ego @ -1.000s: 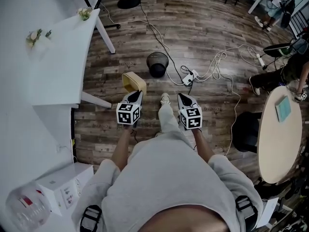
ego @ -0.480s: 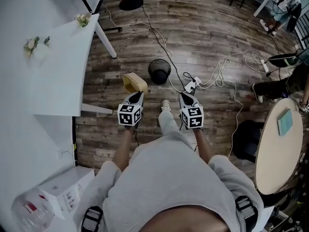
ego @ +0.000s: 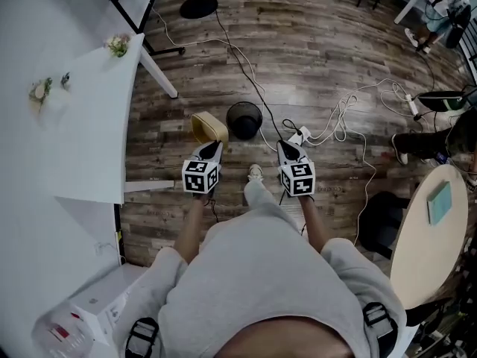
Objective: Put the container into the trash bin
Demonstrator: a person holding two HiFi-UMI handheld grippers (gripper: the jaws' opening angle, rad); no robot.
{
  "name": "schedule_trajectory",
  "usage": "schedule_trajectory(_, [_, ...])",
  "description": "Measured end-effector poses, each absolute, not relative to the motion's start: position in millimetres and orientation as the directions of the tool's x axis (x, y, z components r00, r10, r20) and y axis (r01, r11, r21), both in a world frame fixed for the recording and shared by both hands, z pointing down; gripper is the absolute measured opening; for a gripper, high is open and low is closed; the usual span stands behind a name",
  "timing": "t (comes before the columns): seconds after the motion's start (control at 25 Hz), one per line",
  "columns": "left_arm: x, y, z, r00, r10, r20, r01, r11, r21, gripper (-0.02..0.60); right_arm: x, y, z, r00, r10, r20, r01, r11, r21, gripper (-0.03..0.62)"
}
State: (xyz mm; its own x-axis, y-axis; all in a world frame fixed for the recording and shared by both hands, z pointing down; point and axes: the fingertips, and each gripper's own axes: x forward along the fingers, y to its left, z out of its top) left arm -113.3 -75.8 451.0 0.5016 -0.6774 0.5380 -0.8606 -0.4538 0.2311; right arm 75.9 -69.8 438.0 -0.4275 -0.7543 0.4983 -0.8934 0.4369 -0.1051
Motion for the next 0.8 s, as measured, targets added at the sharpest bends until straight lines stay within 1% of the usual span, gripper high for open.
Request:
schedule_trajectory(0.32, [-102.2,-144.1,454.1,0.499,-0.667,0.553,-0.863,-0.446,0.24,0.027,86.1,-139.3,443.1,-0.432,-0.738,0.518,-0.891,0.438,-0.119,0.014])
schedule_trajectory(0.8, [-98.8,-218.5,469.3,0.48,-0.659,0.58,-0.875,-0.407,0.262,0.026,80.6,-222.3,451.1,-0.472,-0.697,0.54,-0.866,0.482,-0.133,0.014])
